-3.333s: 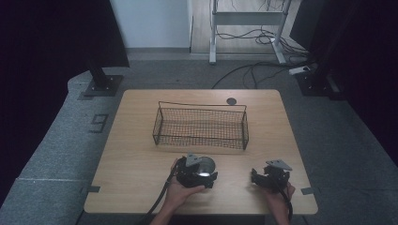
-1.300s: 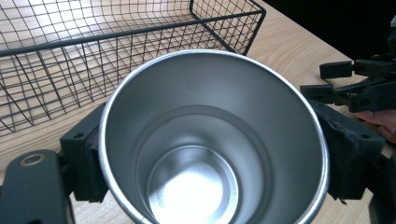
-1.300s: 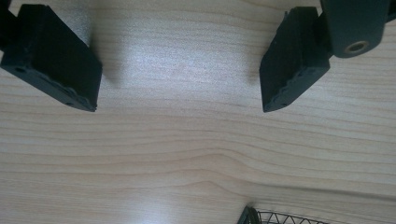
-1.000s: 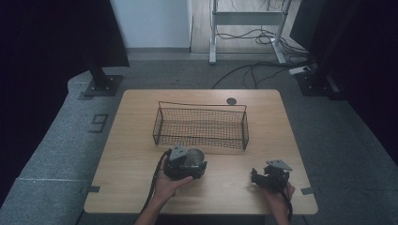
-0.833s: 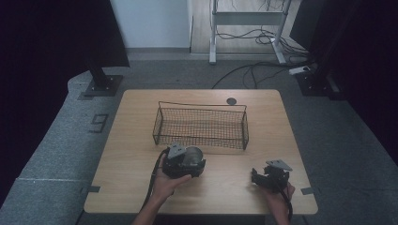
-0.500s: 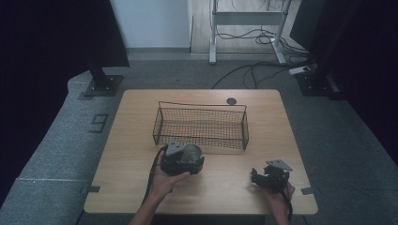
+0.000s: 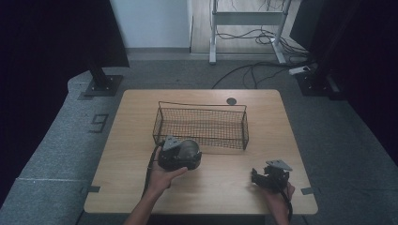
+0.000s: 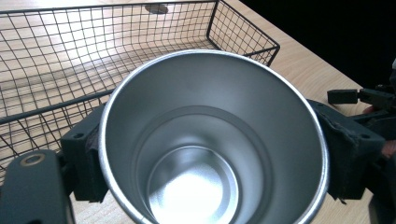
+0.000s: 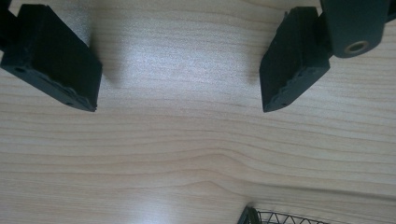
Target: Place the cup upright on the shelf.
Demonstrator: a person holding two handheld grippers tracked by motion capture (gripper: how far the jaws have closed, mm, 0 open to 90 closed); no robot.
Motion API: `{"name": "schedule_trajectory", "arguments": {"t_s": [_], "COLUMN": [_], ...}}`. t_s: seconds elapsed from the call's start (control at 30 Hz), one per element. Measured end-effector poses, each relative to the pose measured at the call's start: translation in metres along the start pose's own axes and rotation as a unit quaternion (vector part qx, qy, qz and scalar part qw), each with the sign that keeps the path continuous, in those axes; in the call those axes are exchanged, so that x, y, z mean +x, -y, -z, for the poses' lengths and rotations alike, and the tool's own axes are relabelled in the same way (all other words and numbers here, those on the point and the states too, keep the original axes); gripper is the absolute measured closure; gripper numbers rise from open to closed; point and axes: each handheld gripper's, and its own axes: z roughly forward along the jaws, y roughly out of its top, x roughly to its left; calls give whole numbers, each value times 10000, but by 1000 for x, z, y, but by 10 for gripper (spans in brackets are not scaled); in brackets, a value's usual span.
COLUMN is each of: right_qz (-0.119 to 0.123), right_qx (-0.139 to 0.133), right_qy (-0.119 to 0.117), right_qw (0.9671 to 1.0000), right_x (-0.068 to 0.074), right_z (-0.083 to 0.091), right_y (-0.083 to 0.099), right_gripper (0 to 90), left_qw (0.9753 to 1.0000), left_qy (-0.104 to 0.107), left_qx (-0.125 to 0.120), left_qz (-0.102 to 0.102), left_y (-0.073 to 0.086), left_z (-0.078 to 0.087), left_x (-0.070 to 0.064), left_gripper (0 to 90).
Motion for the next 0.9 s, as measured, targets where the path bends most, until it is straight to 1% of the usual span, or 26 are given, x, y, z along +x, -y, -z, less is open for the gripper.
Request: {"name": "schedule_trajectory", "arguments": {"t_s": [0.2, 0.6, 0.9], "right_qz": [-1, -2, -2], "right_qx": [-2, -2, -2], "right_qy": [3, 3, 3], "right_qw": [10000, 10000, 10000], "right_x": [0, 0, 0], "right_z": [0, 0, 0], "right_y": [0, 0, 0], "right_gripper": [131, 131, 131], "left_qw": [10000, 10000, 9999], "left_qy": [-33, -62, -94], "left_qx": [16, 30, 43], "left_qz": [22, -57, -64], "left_y": [-3, -10, -15], "left_z": [0, 0, -1], "left_x": [4, 6, 9], "left_gripper": [146, 145, 145]}}
